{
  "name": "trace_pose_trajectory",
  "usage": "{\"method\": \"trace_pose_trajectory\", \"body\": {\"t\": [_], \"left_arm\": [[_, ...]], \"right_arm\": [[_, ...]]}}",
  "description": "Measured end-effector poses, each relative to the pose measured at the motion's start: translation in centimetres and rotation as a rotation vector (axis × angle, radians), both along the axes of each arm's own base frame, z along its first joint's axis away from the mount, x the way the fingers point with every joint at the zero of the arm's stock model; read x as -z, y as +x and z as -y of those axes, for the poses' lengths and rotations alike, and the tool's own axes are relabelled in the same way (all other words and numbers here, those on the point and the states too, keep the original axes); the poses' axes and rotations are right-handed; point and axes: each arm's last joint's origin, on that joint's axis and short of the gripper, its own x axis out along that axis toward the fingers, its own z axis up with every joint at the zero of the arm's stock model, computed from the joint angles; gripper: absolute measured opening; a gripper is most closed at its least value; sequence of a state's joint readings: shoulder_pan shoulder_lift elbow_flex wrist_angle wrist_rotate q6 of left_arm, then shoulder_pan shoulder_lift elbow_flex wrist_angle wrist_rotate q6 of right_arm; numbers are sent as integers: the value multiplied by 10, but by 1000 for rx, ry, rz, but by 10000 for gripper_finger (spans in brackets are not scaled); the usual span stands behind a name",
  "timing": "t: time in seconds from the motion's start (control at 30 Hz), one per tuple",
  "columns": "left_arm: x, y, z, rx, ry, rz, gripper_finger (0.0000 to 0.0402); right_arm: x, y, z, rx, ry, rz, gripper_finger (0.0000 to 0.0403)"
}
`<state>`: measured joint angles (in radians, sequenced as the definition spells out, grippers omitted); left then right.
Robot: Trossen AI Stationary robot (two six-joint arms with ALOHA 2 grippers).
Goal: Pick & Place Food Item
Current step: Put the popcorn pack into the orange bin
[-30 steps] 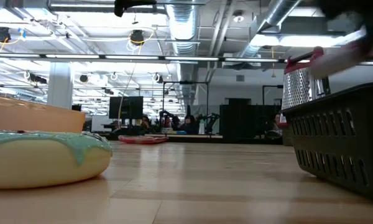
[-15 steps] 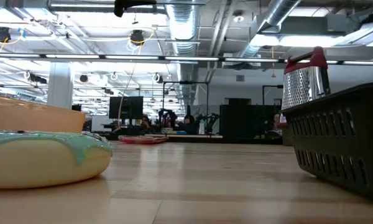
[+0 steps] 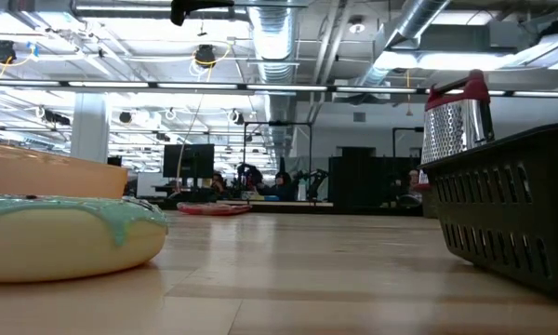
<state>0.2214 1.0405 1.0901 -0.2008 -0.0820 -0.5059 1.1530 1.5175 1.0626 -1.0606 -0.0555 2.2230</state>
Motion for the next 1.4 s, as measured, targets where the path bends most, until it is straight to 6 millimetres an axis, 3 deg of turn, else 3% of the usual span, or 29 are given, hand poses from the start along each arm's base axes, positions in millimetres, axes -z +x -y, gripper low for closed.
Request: {"method": "trace_pose_trajectory", "body": {"t": [0.43,0.63,0.83,1.03,1.23,1.33,1.4], "left_arm": [[14,-1,6,41,43,-163,281],[32,1,29,178,66,-349,281],[56,-14,57,281,-6,-641,281],[61,-20,71,293,-29,-700,281],[77,-16,65,193,-105,-848,281],[87,-5,53,71,-270,-871,281],[91,9,41,-12,-413,-794,281]], "right_arm": [[-29,-2,23,22,-2,179,199],[-48,-3,46,42,-48,331,189],[-72,1,73,132,-57,550,188],[-88,14,104,134,-79,631,189],[-103,38,134,130,-120,768,189],[-110,45,145,134,-136,827,189],[-114,48,151,135,-145,862,189]]}}
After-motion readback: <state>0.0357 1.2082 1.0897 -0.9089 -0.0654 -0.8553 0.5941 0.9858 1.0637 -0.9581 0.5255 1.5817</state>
